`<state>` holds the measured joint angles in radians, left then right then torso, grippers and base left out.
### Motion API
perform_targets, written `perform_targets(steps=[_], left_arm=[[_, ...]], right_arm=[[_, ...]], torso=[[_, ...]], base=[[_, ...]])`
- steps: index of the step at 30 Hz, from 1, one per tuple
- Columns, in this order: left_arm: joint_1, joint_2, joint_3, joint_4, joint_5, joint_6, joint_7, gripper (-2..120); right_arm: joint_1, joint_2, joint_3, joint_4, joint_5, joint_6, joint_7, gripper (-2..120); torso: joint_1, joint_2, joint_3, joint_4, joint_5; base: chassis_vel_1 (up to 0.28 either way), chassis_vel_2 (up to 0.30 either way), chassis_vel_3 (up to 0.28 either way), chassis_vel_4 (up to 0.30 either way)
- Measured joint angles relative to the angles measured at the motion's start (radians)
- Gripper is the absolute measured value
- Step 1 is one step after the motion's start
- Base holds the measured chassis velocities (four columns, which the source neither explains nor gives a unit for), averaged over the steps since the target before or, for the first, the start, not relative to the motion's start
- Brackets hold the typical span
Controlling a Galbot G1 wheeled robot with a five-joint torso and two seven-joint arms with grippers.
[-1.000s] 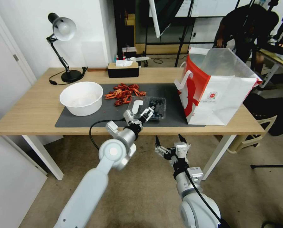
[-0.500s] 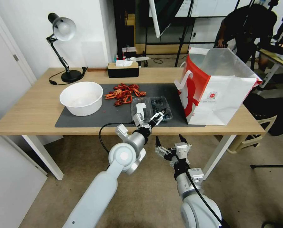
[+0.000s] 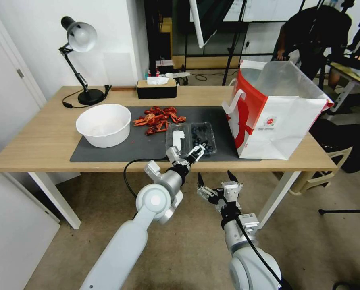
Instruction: Close the takeout container lid, then place the container into the takeout bag.
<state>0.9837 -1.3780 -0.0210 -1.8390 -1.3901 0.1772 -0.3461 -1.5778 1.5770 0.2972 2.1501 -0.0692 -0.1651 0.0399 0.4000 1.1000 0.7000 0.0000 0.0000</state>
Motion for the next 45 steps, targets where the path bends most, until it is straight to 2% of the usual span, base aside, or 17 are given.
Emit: perform_targets(steps=[8, 12, 14, 16, 19, 20, 22, 23, 24, 27, 28, 31, 32, 35, 39, 43, 45], left_arm=[[0.040, 0.009, -0.015, -0.041, 0.010, 0.002, 0.005, 100], [0.091, 0.031, -0.036, -0.102, 0.039, 0.002, 0.014, 100], [0.153, 0.056, -0.063, -0.157, 0.086, 0.000, 0.032, 100], [0.167, 0.061, -0.070, -0.168, 0.096, -0.001, 0.036, 100], [0.250, 0.091, -0.114, -0.224, 0.216, -0.015, 0.070, 100], [0.250, 0.091, -0.114, -0.224, 0.216, -0.015, 0.070, 100], [0.305, 0.110, -0.142, -0.249, 0.375, -0.043, 0.122, 100], [0.324, 0.116, -0.150, -0.257, 0.424, -0.054, 0.142, 100], [0.324, 0.116, -0.150, -0.257, 0.424, -0.054, 0.142, 100], [0.381, 0.131, -0.178, -0.262, 0.621, -0.107, 0.219, 100], [0.381, 0.131, -0.178, -0.262, 0.621, -0.107, 0.219, 100], [0.452, 0.138, -0.241, -0.228, 0.854, -0.209, 0.301, 100], [0.452, 0.138, -0.241, -0.228, 0.854, -0.209, 0.301, 100], [0.521, 0.139, -0.305, -0.206, 0.982, -0.290, 0.331, 100], [0.580, 0.133, -0.356, -0.191, 1.044, -0.344, 0.335, 100], [0.618, 0.130, -0.372, -0.187, 1.059, -0.375, 0.335, 100], [0.658, 0.120, -0.395, -0.187, 1.119, -0.404, 0.329, 100]], right_arm=[[-0.005, 0.000, -0.004, 0.004, -0.004, 0.001, 0.000, 100], [-0.009, 0.000, -0.006, 0.009, -0.007, 0.002, -0.001, 100], [-0.013, -0.003, -0.007, 0.011, -0.007, 0.005, -0.002, 100], [-0.013, -0.003, -0.007, 0.011, -0.007, 0.006, -0.002, 100], [-0.013, -0.003, -0.009, 0.010, -0.019, 0.016, -0.003, 100], [-0.013, -0.003, -0.009, 0.010, -0.019, 0.016, -0.003, 100], [-0.015, -0.003, -0.006, 0.009, -0.036, 0.031, -0.004, 100], [-0.019, -0.003, -0.002, 0.009, -0.046, 0.042, -0.004, 100], [-0.019, -0.003, -0.002, 0.009, -0.046, 0.042, -0.004, 100], [-0.038, 0.000, 0.015, 0.009, -0.081, 0.085, -0.004, 100], [-0.038, 0.000, 0.015, 0.009, -0.081, 0.085, -0.004, 100], [-0.048, 0.001, 0.022, 0.006, -0.100, 0.119, -0.004, 100], [-0.048, 0.001, 0.022, 0.006, -0.100, 0.119, -0.004, 100], [-0.058, 0.001, 0.025, 0.001, -0.103, 0.140, -0.007, 100], [-0.070, -0.001, 0.028, -0.003, -0.102, 0.161, -0.005, 100], [-0.077, -0.001, 0.029, -0.003, -0.096, 0.172, -0.001, 100], [-0.087, 0.000, 0.034, -0.002, -0.092, 0.191, 0.002, 100]], torso=[[0.000, 0.000, 0.000, 0.0000, -0.0001], [0.000, 0.000, 0.000, 0.0000, 0.0000], [0.000, 0.000, 0.000, 0.0000, -0.0001], [0.000, 0.000, 0.000, 0.0001, 0.0000], [0.000, 0.000, 0.000, 0.0002, -0.0002], [0.000, 0.000, 0.000, 0.0002, -0.0002], [0.000, 0.000, 0.000, 0.0003, -0.0001], [0.000, 0.000, 0.000, 0.0002, -0.0001], [0.000, 0.000, 0.000, 0.0002, -0.0001], [0.000, 0.000, 0.000, -0.0005, -0.0002], [0.000, 0.000, 0.000, -0.0005, -0.0002], [0.000, 0.000, 0.000, 0.0002, -0.0001], [0.000, 0.000, 0.000, 0.0002, -0.0001], [0.000, 0.000, 0.000, 0.0001, 0.0000], [0.000, 0.000, 0.000, 0.0001, -0.0001], [0.000, 0.000, 0.000, 0.0001, 0.0000], [0.000, 0.000, 0.000, 0.0000, 0.0000]], base=[[0.000, 0.000, 0.000, 0.000], [0.000, 0.000, 0.000, 0.000], [0.000, 0.000, 0.000, 0.000], [0.000, 0.000, 0.000, 0.000], [0.000, 0.000, 0.000, 0.000], [0.000, 0.000, 0.000, 0.000], [0.000, 0.000, 0.000, 0.000], [0.000, 0.000, 0.000, 0.000], [0.000, 0.000, 0.000, 0.000], [0.000, 0.000, 0.000, 0.000], [0.000, 0.000, 0.000, 0.000], [0.000, 0.000, 0.000, 0.000], [0.000, 0.000, 0.000, 0.000], [0.000, 0.000, 0.000, 0.000], [0.000, 0.000, 0.000, 0.000], [0.000, 0.000, 0.000, 0.000], [0.000, 0.000, 0.000, 0.000]])
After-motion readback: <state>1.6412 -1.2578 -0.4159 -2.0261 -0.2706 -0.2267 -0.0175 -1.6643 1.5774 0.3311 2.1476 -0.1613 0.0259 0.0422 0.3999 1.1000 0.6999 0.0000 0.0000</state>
